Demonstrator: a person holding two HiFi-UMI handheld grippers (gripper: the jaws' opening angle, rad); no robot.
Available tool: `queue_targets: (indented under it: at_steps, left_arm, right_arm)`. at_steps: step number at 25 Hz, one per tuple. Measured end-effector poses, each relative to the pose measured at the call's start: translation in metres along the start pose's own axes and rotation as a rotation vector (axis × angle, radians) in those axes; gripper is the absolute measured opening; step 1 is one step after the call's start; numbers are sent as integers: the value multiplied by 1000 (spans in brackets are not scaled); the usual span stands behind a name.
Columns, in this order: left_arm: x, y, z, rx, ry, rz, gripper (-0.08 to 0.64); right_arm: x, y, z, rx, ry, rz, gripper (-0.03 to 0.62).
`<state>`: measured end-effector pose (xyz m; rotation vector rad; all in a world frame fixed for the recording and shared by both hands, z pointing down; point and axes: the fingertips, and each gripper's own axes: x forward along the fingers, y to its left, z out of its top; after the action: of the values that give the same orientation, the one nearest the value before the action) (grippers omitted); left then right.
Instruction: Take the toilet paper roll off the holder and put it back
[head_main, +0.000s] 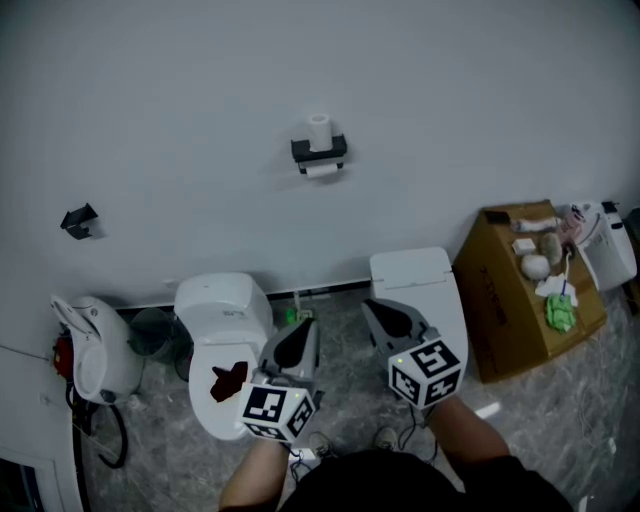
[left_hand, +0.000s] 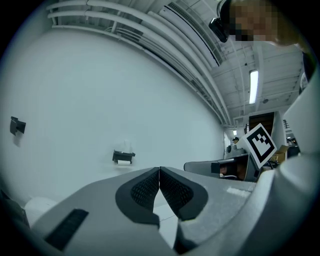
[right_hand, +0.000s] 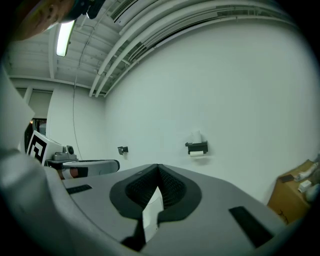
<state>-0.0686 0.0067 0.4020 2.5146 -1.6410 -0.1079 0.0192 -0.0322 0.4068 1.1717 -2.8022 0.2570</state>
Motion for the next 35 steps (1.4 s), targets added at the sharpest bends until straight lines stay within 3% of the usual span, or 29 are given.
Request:
queue_targets:
  at_steps: [35]
  left_arm:
    - [1, -5, -7, -17, 20, -10, 5]
  right_arm:
    - [-5, -2, -8, 3, 18, -8, -4]
